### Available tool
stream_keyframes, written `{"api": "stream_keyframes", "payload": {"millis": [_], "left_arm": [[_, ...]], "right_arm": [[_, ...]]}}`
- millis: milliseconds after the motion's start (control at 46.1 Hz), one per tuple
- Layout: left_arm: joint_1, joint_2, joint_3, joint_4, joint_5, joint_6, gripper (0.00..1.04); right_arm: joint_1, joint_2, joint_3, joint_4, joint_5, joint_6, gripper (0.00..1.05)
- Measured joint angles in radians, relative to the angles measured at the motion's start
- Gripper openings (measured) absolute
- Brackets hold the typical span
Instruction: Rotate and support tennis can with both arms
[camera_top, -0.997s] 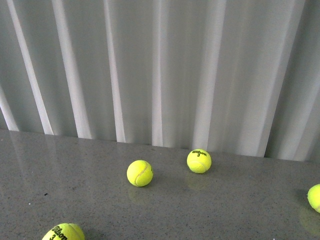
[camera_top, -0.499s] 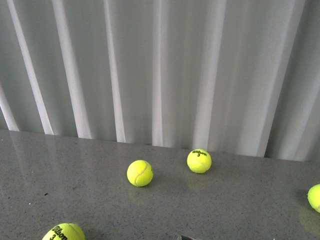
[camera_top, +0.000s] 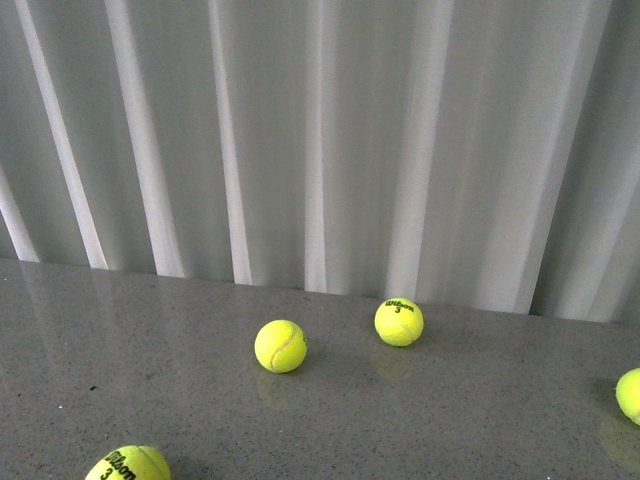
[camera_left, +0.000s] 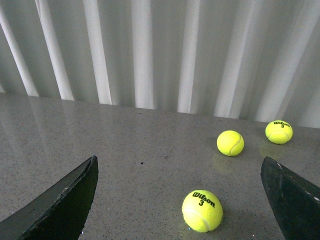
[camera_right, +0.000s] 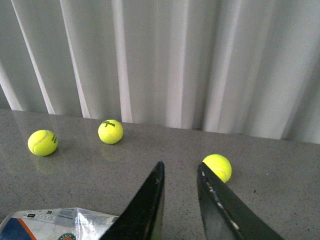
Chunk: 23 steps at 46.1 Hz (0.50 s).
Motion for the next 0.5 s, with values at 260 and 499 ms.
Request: {"api": "stream_keyframes", "payload": {"millis": [260,499], "left_arm": [[-0.108,0.281,0.151,-0.232,-0.269,-0.205,0.98],[-0.237,1.017,0.536,-0.022,-0.168,-0.452,0.98]], "right_arm": [[0.0,0.0,0.0,0.0,0.0,0.0,0.83],[0.0,-0.001,0.0,-0.001,-0.002,0.001,0.98]]}}
